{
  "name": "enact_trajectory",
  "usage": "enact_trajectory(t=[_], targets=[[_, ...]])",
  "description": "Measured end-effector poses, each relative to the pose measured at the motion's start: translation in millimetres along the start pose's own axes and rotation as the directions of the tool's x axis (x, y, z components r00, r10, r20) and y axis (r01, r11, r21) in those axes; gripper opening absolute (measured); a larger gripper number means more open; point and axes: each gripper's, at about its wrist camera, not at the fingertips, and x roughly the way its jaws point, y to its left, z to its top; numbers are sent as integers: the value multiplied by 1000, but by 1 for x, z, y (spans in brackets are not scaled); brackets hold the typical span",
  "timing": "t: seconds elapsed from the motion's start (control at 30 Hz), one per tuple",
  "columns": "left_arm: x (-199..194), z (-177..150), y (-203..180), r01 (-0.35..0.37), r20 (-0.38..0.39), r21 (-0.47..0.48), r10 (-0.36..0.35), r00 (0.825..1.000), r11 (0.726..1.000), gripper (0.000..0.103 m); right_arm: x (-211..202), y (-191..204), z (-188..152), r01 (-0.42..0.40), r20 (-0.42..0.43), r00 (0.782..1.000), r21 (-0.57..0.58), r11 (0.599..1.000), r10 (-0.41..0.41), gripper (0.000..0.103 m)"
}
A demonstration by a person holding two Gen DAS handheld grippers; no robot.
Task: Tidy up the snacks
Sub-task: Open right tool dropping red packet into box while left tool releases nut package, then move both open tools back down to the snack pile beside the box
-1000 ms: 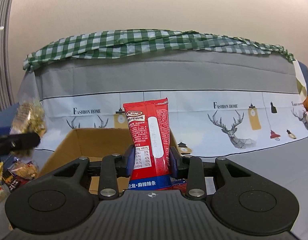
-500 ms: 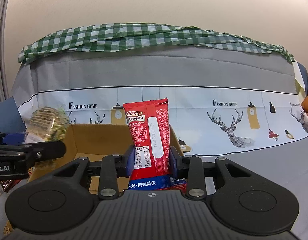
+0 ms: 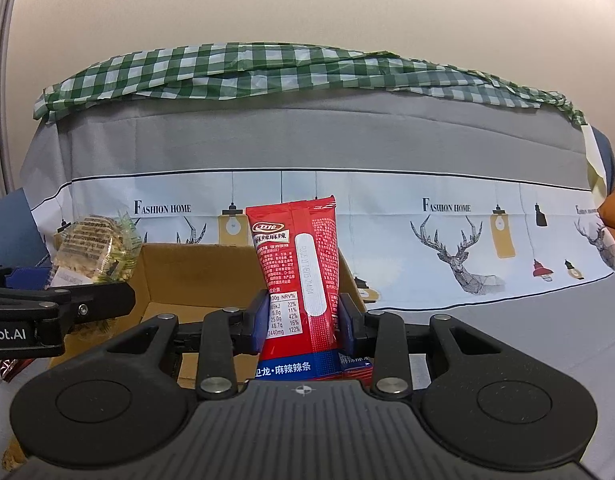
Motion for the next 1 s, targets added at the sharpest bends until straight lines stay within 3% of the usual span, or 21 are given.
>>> enact_trajectory(t=[0.43,0.53,0.6,0.63,0.9,1.0], targets=[[-1,0,1,6,2,-9,-6,1000,1000,85,-1,1,0,3,2,1000,-3,1000,-3,37],[-1,2,1,43,1,-29,-43,999,999,93,-1,1,0,19,9,1000,2,1000,-19,42],[-1,1,-2,23,0,-10,-23,1000,1000,101,-1,1,0,47,16,999,7,999,-47,74],[-1,1,-3,8,2,0,-8,1000,1000,101,-2,1,0,62,23,998,9,998,-62,79],[-9,2,6,28,49,-57,-25,998,998,100,1,-2,0,73,9,997,33,997,-73,79],[-15,2,9,46,74,-53,-42,996,998,91,2,0,0,78,13,997,28,997,-79,76]])
